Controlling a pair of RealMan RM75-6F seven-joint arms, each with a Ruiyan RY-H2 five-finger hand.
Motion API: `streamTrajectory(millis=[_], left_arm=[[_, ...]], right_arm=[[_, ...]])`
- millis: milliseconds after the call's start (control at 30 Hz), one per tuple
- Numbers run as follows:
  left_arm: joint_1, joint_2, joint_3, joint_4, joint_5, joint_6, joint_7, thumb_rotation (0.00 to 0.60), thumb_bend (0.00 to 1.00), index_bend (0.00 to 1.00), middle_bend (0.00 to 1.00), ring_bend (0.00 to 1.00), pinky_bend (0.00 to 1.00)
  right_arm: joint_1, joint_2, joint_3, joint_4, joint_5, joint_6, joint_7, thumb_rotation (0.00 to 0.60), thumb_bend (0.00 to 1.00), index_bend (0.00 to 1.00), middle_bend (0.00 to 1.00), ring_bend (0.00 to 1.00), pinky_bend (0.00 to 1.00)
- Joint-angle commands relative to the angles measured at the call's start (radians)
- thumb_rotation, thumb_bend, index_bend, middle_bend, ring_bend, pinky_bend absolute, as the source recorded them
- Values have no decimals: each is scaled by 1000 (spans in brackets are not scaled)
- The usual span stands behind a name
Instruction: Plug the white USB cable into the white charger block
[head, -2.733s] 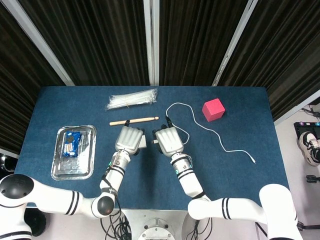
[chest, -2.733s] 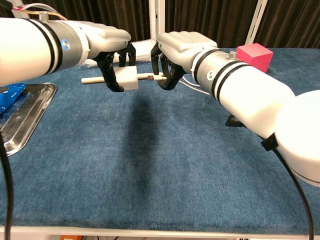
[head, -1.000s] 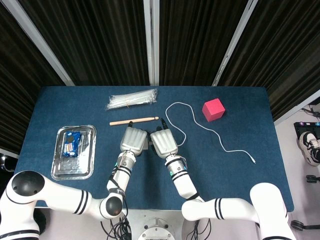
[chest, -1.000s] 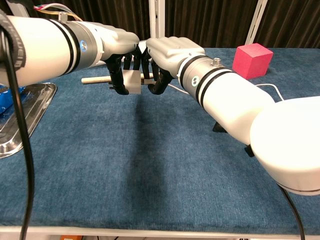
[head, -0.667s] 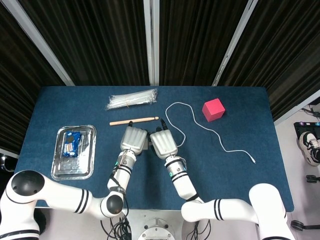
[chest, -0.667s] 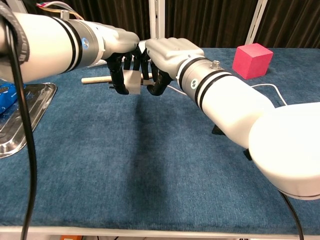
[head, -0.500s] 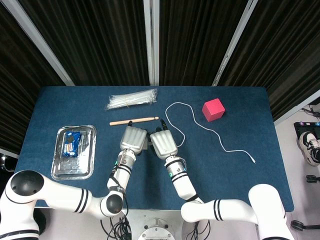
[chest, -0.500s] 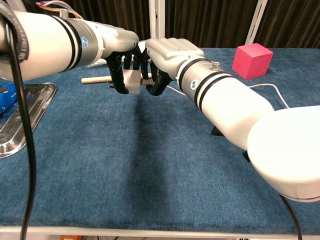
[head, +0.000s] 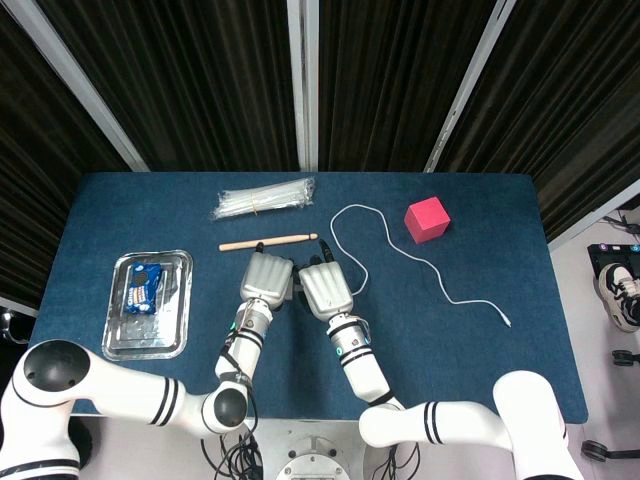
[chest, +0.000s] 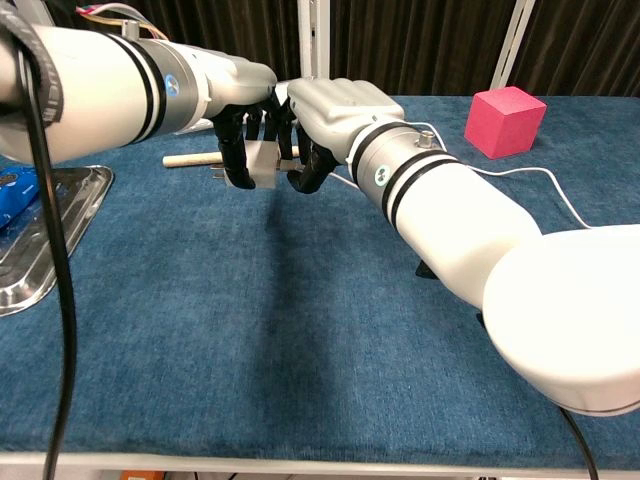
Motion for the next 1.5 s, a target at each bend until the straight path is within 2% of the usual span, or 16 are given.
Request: streamTrajectory(millis=[33,100,167,433,633,767,1500], left_arm=[[3,4,2,-3,5,-1,-5,596,205,482,569,459,145],[7,9,6,-6,9,-2,-10,597,205,482,569,459,145],[9,13,9,-10,13,-2,-12,597,204,482,569,459,145],[10,18,13,-20,20,1,-14,596,205,482,569,458,145],[8,21,14,-27,21,8,-11,597,204,482,569,459,146],[5,21,15,-30,21,11,-6,596,204,482,569,458,145],[-7,1,14,-12,9,11,6,598,204,482,569,458,147]], right_arm=[[-5,7,-2,-6,-3,0,1,600,287,506,502,288,0],[-11,14,-2,-13,-5,2,3,600,262,428,482,285,0],[-16,21,-3,-18,-7,4,6,600,249,397,472,282,0],[-34,36,-6,-31,-9,8,13,600,245,384,467,280,0],[-43,41,-5,-38,-14,20,11,600,282,506,471,280,0],[-44,40,-5,-39,-13,18,10,600,303,552,471,280,0],[-29,2,10,-5,-14,0,10,600,327,578,472,280,0]])
